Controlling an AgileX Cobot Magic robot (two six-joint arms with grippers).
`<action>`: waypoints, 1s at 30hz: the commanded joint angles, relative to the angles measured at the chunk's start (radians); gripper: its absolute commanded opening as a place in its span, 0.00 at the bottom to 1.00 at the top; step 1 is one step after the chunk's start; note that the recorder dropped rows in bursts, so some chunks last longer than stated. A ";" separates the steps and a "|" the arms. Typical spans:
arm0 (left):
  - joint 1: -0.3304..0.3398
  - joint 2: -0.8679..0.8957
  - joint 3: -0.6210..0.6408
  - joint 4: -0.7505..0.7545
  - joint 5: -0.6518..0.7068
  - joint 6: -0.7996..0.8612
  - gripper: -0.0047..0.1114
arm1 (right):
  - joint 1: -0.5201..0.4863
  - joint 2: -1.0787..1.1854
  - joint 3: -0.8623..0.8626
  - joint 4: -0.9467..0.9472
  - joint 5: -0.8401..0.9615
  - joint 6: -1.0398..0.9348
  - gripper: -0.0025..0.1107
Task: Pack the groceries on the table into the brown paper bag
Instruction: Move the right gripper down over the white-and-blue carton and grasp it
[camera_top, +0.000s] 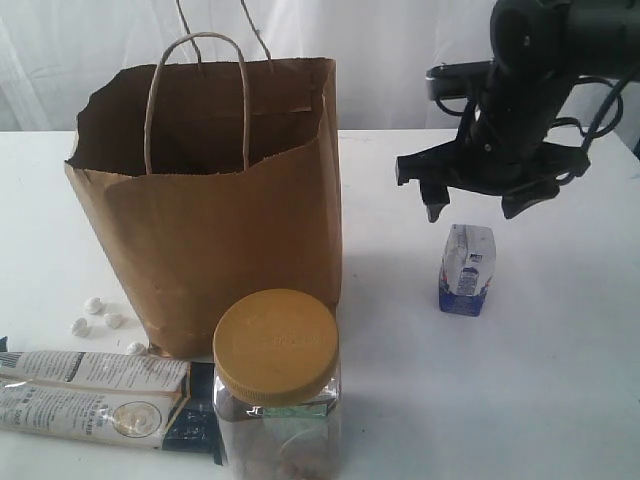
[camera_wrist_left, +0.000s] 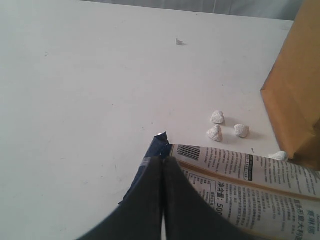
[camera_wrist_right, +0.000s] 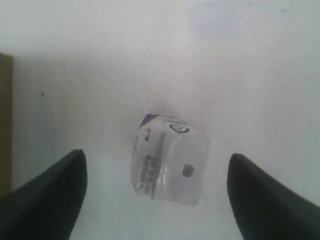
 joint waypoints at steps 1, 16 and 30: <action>-0.004 -0.005 0.001 -0.009 -0.008 -0.009 0.04 | -0.011 0.031 -0.004 -0.038 -0.026 0.095 0.66; -0.004 -0.005 0.001 -0.009 -0.008 -0.009 0.04 | -0.041 0.111 -0.004 0.087 -0.033 0.077 0.65; -0.004 -0.005 0.001 -0.009 -0.008 -0.009 0.04 | -0.041 0.130 -0.004 0.085 0.028 0.073 0.55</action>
